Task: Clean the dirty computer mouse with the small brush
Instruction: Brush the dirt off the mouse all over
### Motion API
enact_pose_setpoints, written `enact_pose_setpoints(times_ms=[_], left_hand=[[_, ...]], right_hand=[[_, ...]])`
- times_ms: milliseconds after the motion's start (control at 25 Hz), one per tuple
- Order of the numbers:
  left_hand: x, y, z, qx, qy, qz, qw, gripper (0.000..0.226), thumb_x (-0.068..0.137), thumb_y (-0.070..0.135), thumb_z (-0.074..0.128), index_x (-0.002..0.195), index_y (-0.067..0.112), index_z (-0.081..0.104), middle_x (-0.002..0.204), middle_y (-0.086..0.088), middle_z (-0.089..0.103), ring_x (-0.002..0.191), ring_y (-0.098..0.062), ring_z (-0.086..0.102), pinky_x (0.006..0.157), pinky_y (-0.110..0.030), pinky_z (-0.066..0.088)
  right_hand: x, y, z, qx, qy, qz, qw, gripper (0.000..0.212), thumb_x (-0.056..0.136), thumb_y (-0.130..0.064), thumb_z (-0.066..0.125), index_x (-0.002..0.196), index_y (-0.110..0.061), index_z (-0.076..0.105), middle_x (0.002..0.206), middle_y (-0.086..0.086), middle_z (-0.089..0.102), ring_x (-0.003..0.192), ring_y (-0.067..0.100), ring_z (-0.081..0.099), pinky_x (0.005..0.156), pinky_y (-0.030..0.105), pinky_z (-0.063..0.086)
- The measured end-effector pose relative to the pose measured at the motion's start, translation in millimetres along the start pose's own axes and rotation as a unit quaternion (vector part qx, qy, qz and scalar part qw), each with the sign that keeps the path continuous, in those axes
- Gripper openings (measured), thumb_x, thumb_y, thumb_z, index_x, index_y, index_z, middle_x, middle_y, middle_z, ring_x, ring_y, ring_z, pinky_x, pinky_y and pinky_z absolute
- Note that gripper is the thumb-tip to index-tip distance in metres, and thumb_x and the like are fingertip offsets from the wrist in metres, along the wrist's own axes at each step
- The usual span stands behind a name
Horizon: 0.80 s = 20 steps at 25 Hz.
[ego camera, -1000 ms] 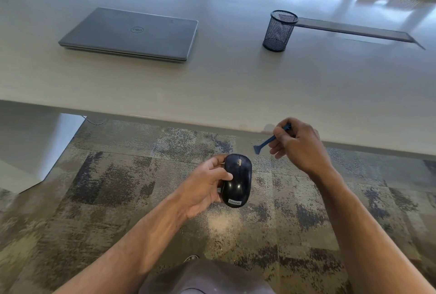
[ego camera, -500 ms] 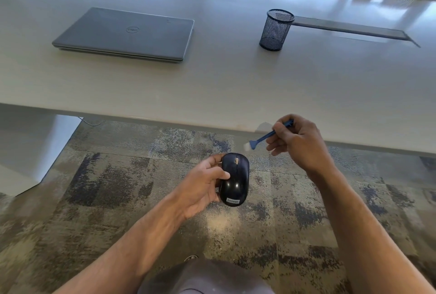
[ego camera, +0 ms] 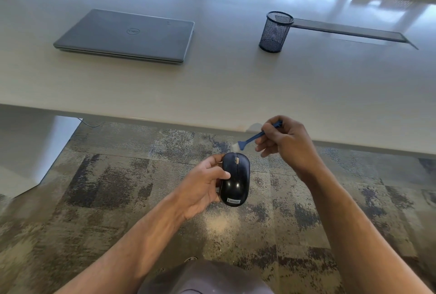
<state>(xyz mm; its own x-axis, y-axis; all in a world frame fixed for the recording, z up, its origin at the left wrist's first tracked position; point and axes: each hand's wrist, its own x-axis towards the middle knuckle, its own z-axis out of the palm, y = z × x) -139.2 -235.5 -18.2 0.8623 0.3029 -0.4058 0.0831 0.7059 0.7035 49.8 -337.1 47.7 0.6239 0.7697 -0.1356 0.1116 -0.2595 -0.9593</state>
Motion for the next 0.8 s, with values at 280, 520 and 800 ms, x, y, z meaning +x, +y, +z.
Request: enact_pose_setpoints(times_ms=[280,520,800], left_hand=[[-3.6,1.8,-3.8,0.002,0.012,0.003,1.0,0.044,0.091,-0.008,0.049,0.132,0.006,0.048,0.118,-0.021,0.063,0.09,-0.027,0.073,0.07,-0.047,0.059],[-3.8,3.7,0.2,0.002,0.011,0.005,1.0,0.043,0.09,-0.007,0.05,0.131,0.006,0.049,0.118,-0.021,0.062,0.094,-0.028,0.07,0.072,-0.048,0.058],[-1.9,5.0,3.3,0.007,0.015,0.004,1.0,0.042,0.092,-0.008,0.046,0.132,0.005,0.048,0.117,-0.021,0.063,0.091,-0.027,0.071,0.069,-0.047,0.059]], right_hand=[[-4.3,8.7,-15.6,-0.051,0.053,0.018,0.997,0.014,0.106,-0.013,0.053,0.097,-0.009,0.064,0.076,0.008,0.077,0.068,0.026,0.075,0.062,0.033,0.061],[-11.3,12.9,-9.2,0.012,0.016,0.015,1.0,0.016,0.106,-0.012,0.052,0.098,-0.008,0.064,0.075,0.008,0.076,0.065,0.022,0.074,0.059,0.031,0.061],[-17.2,19.1,-14.4,0.086,0.059,0.013,0.994,0.014,0.107,-0.012,0.051,0.1,-0.007,0.062,0.08,0.012,0.076,0.069,0.026,0.074,0.061,0.033,0.062]])
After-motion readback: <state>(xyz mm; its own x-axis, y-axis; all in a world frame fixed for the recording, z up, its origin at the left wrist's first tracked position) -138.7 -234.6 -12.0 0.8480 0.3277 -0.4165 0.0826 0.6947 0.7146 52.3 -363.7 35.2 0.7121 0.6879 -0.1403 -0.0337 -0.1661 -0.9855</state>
